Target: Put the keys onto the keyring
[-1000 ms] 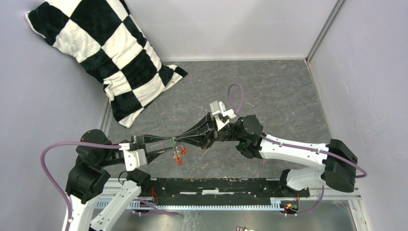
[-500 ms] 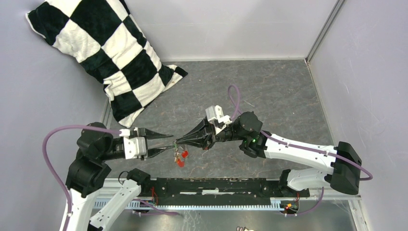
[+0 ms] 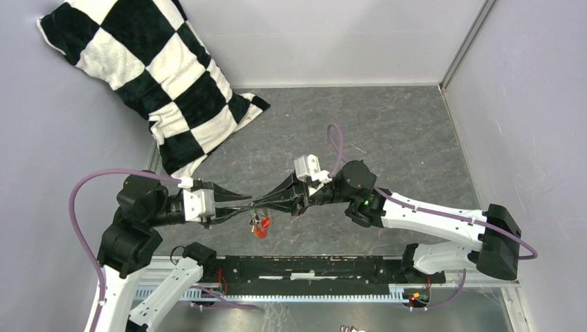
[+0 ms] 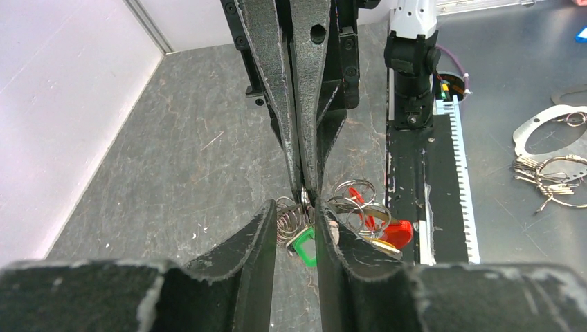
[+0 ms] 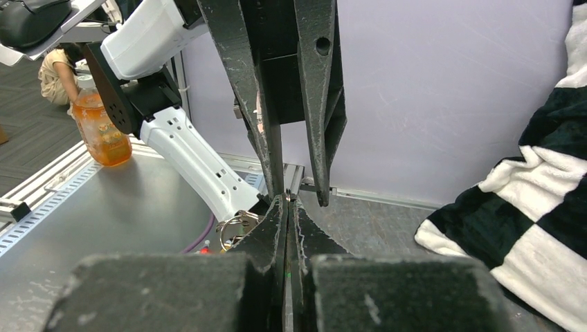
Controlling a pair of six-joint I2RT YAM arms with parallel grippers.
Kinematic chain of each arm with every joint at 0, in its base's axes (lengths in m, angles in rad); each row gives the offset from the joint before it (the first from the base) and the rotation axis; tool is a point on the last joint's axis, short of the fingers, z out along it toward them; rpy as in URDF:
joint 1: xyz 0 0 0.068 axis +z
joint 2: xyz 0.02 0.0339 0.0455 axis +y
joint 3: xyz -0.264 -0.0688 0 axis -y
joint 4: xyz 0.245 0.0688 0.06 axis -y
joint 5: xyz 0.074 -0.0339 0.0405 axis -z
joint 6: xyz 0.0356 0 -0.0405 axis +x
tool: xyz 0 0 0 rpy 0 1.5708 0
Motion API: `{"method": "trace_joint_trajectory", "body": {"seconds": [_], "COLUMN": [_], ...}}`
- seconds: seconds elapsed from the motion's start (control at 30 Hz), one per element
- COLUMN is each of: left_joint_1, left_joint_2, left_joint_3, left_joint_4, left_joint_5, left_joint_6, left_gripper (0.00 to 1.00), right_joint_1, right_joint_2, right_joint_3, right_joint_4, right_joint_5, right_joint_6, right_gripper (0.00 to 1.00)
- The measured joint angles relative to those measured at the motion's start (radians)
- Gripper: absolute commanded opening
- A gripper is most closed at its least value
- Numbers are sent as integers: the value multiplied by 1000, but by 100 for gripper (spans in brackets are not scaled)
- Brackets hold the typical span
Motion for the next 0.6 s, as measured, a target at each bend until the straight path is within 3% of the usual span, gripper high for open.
{"method": "trace_joint_trajectory", "body": {"seconds": [0.17, 0.33, 0.6], "left_joint_1": [0, 0, 0], "left_joint_2": [0, 0, -10], "left_joint_3": [0, 0, -19], "left_joint_4": [0, -1, 26], "left_joint_5": [5, 20, 45], "left_joint_6": [0, 0, -32], "left_gripper": [41, 41, 30], "right_joint_1": [3, 8, 8], "right_joint_2": [-2, -5, -14], "right_joint_3": [0, 0, -3], "right_joint_4": [2, 28, 86], "right_joint_5": [3, 12, 21], "right_joint_6": [0, 5, 31], "right_gripper": [1, 0, 0]}}
